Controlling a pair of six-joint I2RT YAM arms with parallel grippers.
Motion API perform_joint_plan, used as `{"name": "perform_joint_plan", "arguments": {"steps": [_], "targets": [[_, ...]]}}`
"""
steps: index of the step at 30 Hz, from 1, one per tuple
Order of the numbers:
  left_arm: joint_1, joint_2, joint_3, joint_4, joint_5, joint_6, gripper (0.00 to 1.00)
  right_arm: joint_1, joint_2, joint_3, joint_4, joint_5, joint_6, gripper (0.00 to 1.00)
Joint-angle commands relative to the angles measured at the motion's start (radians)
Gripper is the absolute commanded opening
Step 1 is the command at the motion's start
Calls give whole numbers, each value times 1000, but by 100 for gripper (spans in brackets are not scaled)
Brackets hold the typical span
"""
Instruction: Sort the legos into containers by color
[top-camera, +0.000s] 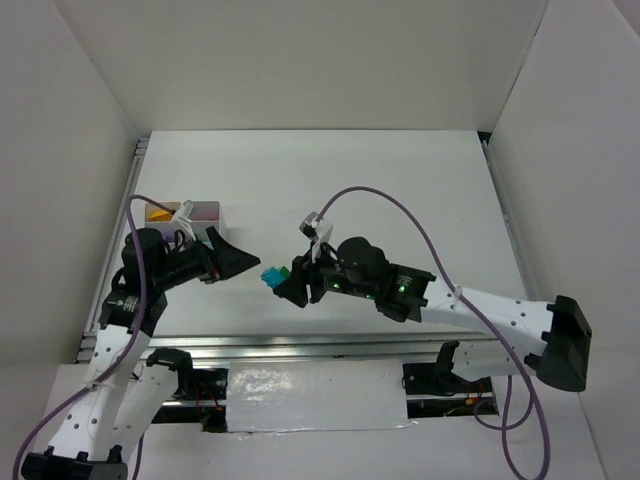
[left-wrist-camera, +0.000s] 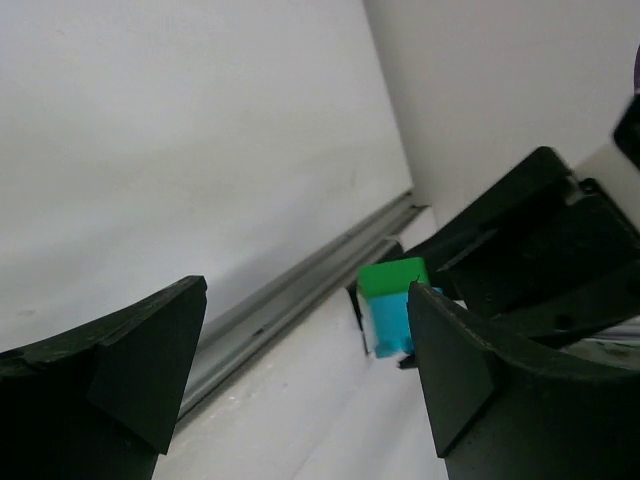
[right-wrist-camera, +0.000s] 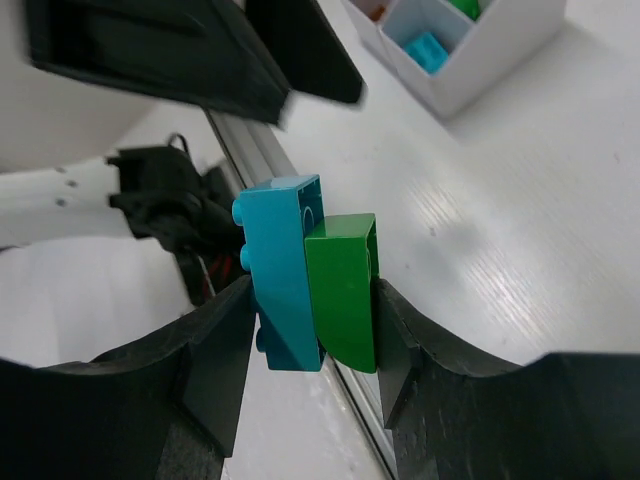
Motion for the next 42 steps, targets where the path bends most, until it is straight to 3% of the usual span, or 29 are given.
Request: {"name": "perform_joint_plan", "arguments": {"steps": [1, 10, 17, 24, 25, 29, 34, 35, 37, 38, 42], "targets": [[-52, -13, -61, 288, 161, -171, 94, 27, -48, -30, 54, 133, 43, 0], [-239, 36, -62, 408, 94, -226, 94, 36, -53, -8, 17, 184, 48, 0], [-275, 65, -85, 399, 62, -202, 88, 36, -77, 3, 16, 172, 46, 0], [-278, 93, -72, 368, 42, -163, 87, 39, -100, 7, 9, 146, 44, 0], [-278, 94, -65, 371, 52, -162, 84, 39, -107, 6, 9, 149, 45, 0], [-278, 97, -50, 381, 51, -160, 46, 39, -105, 3, 12, 141, 45, 0], [-278, 106, -61, 411, 59, -180, 33, 45, -102, -2, 29, 101, 45, 0], [-277, 106, -65, 420, 60, -183, 23, 47, -100, -2, 34, 97, 46, 0], [-278, 105, -70, 436, 62, -185, 15, 47, -100, -10, 49, 63, 45, 0], [-278, 105, -70, 434, 60, -179, 2, 47, -100, -19, 67, 54, 46, 1], [-276, 90, -67, 425, 46, -159, 0, 45, -120, -46, 104, 0, 46, 11]]}}
